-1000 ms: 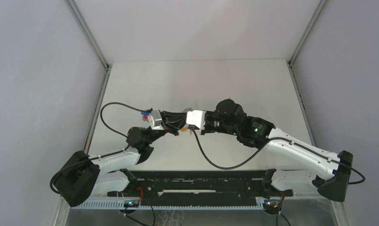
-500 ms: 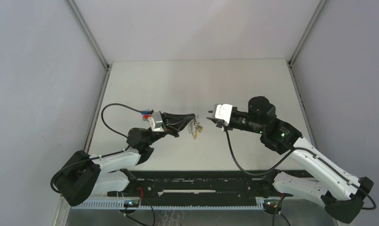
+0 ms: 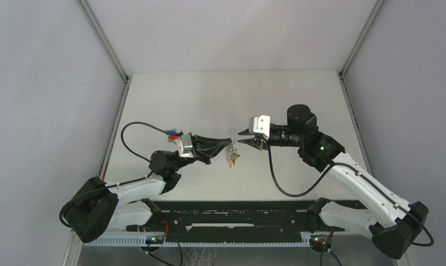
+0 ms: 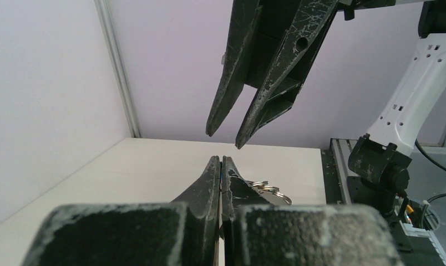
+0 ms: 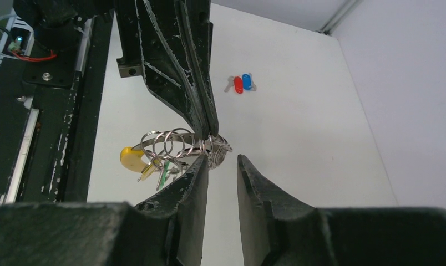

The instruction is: Put the keys on the keyring

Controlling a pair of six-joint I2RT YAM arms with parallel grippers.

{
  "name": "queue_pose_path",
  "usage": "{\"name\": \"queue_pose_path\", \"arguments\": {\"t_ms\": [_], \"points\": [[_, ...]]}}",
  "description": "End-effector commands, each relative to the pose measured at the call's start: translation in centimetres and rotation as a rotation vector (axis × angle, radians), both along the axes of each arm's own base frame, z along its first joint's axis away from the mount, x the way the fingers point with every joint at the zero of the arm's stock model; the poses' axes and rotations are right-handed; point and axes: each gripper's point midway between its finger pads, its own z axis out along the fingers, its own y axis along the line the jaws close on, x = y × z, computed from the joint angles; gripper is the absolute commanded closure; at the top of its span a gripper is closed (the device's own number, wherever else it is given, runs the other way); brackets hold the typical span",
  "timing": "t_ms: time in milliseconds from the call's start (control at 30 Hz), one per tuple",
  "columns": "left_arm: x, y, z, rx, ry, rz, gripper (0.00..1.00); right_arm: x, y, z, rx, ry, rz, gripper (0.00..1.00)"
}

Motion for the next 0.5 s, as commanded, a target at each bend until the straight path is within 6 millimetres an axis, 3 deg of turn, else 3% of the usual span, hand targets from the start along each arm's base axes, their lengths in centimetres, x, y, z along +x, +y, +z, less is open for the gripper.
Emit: {"name": "queue_pose_path", "arguments": {"t_ms": [0,467], "points": [[-1.2,0.2,2.2,-0.051,-0.075,-0.034,1.00,-0.6,0.8,1.0,0.050,-0.003,0.064,0.75],[-1.4,0.3,2.5,-0.057,-0.080,-0.040,1.00,0.0,1.1,-0.9,0.009,0.056,0.062,0.82]]}}
